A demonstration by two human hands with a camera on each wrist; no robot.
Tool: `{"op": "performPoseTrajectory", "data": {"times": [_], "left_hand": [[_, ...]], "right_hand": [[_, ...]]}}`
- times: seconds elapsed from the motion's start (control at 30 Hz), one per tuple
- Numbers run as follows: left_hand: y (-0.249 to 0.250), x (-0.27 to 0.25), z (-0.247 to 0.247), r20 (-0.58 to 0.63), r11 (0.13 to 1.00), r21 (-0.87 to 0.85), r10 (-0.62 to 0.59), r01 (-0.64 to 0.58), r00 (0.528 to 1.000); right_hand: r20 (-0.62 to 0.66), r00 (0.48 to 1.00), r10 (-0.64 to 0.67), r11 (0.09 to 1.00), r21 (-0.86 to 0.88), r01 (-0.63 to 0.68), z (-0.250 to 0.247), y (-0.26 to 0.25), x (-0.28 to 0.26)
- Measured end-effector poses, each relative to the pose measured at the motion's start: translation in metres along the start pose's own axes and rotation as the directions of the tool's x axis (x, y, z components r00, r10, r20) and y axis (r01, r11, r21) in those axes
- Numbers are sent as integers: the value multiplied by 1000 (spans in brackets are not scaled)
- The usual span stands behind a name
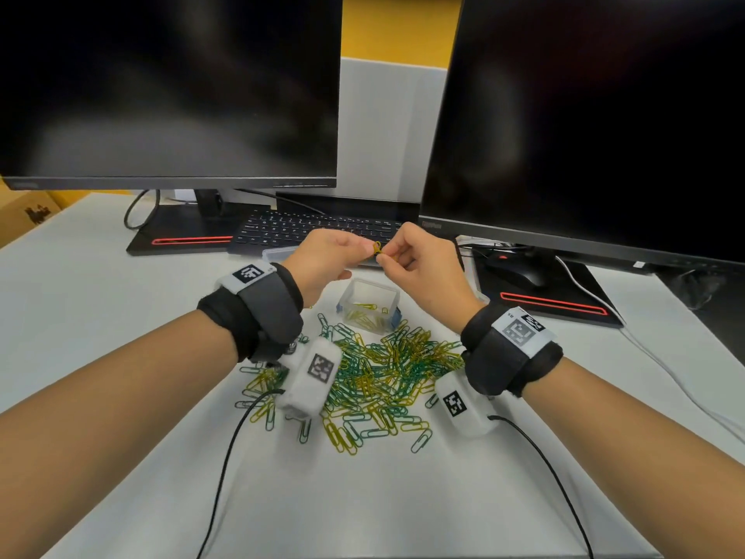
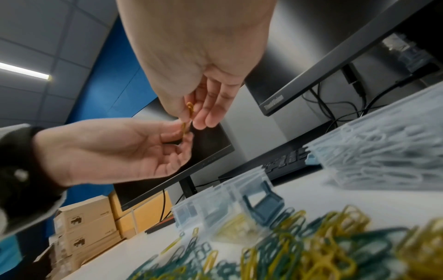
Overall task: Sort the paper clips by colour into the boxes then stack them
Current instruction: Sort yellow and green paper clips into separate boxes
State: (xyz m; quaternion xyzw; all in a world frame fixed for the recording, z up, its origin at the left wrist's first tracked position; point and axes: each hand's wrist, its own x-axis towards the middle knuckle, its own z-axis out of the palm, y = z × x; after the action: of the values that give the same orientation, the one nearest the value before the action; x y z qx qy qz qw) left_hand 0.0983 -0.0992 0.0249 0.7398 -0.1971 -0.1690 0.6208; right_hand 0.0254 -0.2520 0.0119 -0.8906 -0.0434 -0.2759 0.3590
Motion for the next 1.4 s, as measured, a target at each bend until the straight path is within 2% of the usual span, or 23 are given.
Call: {"op": "performPoseTrajectory", "data": {"times": [0.1,0.17,0.23,0.3,0.43,0.5,0.57,0.63,0.7,0.77,0.8,0.87,0.9,0.97,1.07,1.17,1.23,1.3,1.37,1.4], "left_hand": [[3,3,4,90,961,-235,-130,148,987],[6,4,6,111,955,-249,-139,163,984],[8,5,6,80,982,-136,-118,128,990],[5,6,6,15,997,49,-51,51,999],[-5,11,10,-69,932,357,90,-60,994],[-8,11,11,-56,878,476,85,-48,995],[-10,11,11,-35,817,575,80,-45,996],[-9,7,10,-47,794,605,106,-56,993],[-7,-5,7,11,811,581,80,-71,997],[-5,-20,7,197,815,573,-36,-85,980],[-5,-27,10,305,797,596,-107,-102,946],[-9,-38,23,441,679,704,-188,-209,877],[-12,-41,31,462,586,762,-192,-276,866],[-18,-43,46,471,449,818,-160,-361,868],[-24,-42,59,478,389,829,-125,-400,869],[-27,-41,60,469,415,824,-115,-386,876],[-27,-40,57,467,460,805,-100,-375,879],[-25,-39,50,434,570,752,-52,-330,899],[-23,-38,44,356,747,621,2,-238,935],[-22,-40,42,310,849,502,-3,-161,951]], "right_hand": [[139,987,-77,995,-58,86,7,-3,-4],[230,968,-104,988,-87,127,9,-4,-7],[238,970,-44,995,-76,64,4,-3,-4],[197,978,74,995,-81,-59,-2,2,1],[115,967,229,973,-63,-223,-5,10,7],[152,949,275,961,-31,-273,-2,7,8],[244,919,310,950,-49,-308,-2,3,9],[278,904,324,946,-105,-306,-9,0,10],[316,881,352,930,-225,-291,-22,2,9],[458,791,405,885,-414,-213,-32,6,2],[521,737,430,851,-506,-139,-33,9,-4],[593,676,437,795,-607,18,-26,16,-18],[600,672,434,786,-617,43,-21,21,-24],[575,713,401,797,-602,37,-14,27,-32],[549,756,357,826,-563,18,-14,31,-37],[558,735,386,884,-451,-122,-24,34,-41],[549,721,422,906,-288,-312,-35,35,-45],[520,731,442,866,-37,-498,-46,35,-52],[534,717,447,756,202,-622,-55,36,-59],[561,700,441,680,301,-669,-58,37,-63]]}}
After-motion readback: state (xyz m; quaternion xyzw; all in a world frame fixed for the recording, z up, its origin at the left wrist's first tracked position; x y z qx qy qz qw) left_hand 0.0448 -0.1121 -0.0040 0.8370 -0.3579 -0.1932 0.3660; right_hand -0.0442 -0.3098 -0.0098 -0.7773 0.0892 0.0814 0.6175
